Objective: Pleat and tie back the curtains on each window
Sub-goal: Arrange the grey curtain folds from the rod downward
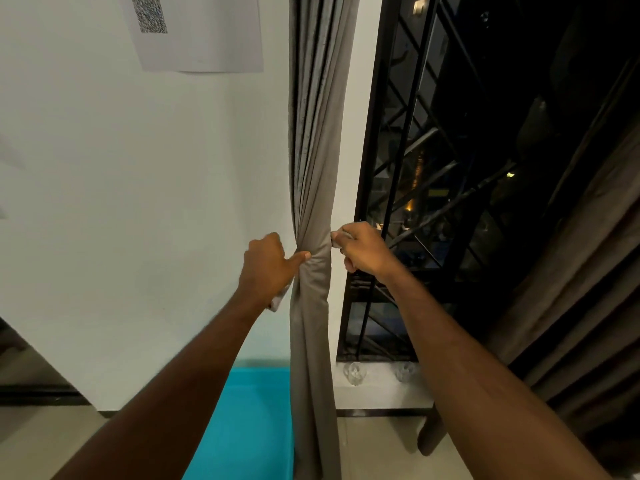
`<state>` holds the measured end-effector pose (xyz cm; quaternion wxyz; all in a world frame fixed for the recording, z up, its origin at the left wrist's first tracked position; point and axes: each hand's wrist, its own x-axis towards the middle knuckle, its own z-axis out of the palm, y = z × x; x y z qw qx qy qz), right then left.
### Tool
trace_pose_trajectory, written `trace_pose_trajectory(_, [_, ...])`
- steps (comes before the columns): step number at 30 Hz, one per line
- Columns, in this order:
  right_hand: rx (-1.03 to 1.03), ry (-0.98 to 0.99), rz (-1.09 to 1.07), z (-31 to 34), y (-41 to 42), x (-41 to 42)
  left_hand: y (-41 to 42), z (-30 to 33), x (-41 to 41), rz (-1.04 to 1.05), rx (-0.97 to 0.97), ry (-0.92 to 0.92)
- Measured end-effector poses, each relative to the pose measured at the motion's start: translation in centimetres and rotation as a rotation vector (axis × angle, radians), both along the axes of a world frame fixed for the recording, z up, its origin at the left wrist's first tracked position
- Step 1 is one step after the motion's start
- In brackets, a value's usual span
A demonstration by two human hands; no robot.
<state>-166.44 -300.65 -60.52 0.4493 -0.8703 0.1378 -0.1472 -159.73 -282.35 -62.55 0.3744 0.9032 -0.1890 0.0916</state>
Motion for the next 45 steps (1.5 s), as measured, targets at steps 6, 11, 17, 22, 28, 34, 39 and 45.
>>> trace_pose_trajectory(6, [1.038,-0.026,-0.039,-1.0,4.1,-1.7,-1.0,0.9,-0.6,-0.008,-0.552,0.503])
trace_pose_trajectory(11, [1.124,0.021,-0.030,-2.3,5.3,-2.5,-1.3,0.3,-2.2,0.044,-0.714,0.536])
trace_pose_trajectory(17, [1.046,0.192,0.047,-2.9,5.4,-3.0,-1.7,0.3,-3.1,0.121,-0.782,0.495])
trace_pose_trajectory(22, [1.045,0.029,0.068,-3.6,6.0,-2.7,-1.1,-0.1,-2.5,0.027,-0.554,0.367])
trace_pose_trajectory(28, [0.549,-0.123,-0.036,-5.6,7.0,-2.6,-0.4,1.2,-3.0,-0.099,-0.041,-0.055])
trace_pose_trajectory(34, [0.354,-0.147,0.088,-6.3,8.0,-3.3,-1.1,1.4,-4.3,-0.260,0.086,0.046])
trace_pose_trajectory(39, [0.285,-0.244,0.000,-7.0,6.8,-4.1,-1.1,1.8,-4.3,-0.273,0.192,-0.004])
trace_pose_trajectory(45, [0.394,-0.381,0.021,-4.3,4.7,-5.0,0.0,1.1,-3.7,-0.509,-0.007,0.007])
